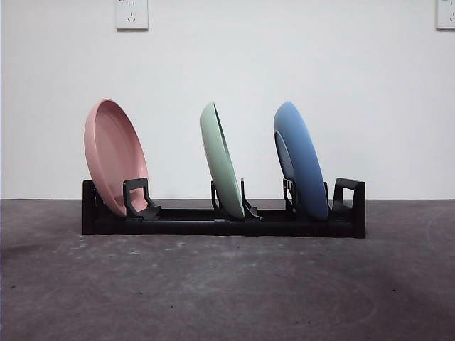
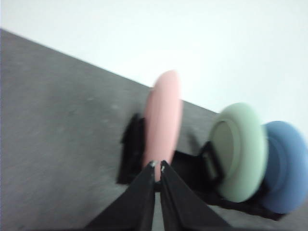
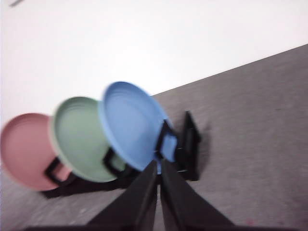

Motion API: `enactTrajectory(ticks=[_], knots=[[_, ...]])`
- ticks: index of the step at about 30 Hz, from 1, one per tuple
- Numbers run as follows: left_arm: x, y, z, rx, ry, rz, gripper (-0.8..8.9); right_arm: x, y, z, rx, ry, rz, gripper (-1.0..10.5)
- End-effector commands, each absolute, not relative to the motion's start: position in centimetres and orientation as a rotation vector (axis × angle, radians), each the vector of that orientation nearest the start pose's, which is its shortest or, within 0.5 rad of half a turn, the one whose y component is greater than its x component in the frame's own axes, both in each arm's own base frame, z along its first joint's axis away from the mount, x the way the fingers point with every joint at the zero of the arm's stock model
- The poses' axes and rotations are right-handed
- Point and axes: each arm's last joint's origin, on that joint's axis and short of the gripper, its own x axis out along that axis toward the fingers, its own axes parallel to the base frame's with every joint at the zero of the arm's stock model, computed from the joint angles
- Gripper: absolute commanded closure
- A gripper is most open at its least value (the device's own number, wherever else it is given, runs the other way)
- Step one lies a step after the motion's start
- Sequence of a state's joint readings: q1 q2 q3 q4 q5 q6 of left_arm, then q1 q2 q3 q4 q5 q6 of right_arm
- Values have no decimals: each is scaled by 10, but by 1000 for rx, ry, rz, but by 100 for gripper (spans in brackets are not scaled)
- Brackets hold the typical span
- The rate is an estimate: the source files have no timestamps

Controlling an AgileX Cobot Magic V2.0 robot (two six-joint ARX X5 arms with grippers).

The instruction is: Place the plate

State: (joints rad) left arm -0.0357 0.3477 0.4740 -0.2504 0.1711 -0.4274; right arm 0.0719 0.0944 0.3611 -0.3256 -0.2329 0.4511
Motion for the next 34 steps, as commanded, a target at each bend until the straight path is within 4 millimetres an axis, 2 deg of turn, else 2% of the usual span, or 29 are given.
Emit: enactTrajectory(ticks=[1, 5, 9, 15, 22, 30, 32, 34], knots=[[109, -13, 300, -406, 183, -252, 798, 70, 14, 267, 454, 148, 343, 936], [119, -20, 330, -371, 244, -348, 798, 73, 17, 295, 431, 219, 444, 936], [125, -29, 356, -317, 295, -448, 798, 84, 21, 320, 401, 296, 555, 936], [127, -40, 381, -212, 368, -557, 798, 105, 27, 347, 334, 367, 734, 936], [132, -50, 379, -72, 467, -726, 798, 124, 33, 354, 311, 427, 835, 936], [135, -53, 377, -54, 484, -739, 778, 129, 35, 351, 282, 439, 853, 935], [135, -53, 377, -54, 481, -740, 751, 129, 35, 351, 278, 437, 854, 935], [135, -53, 377, -54, 482, -740, 679, 129, 35, 351, 278, 437, 854, 934]])
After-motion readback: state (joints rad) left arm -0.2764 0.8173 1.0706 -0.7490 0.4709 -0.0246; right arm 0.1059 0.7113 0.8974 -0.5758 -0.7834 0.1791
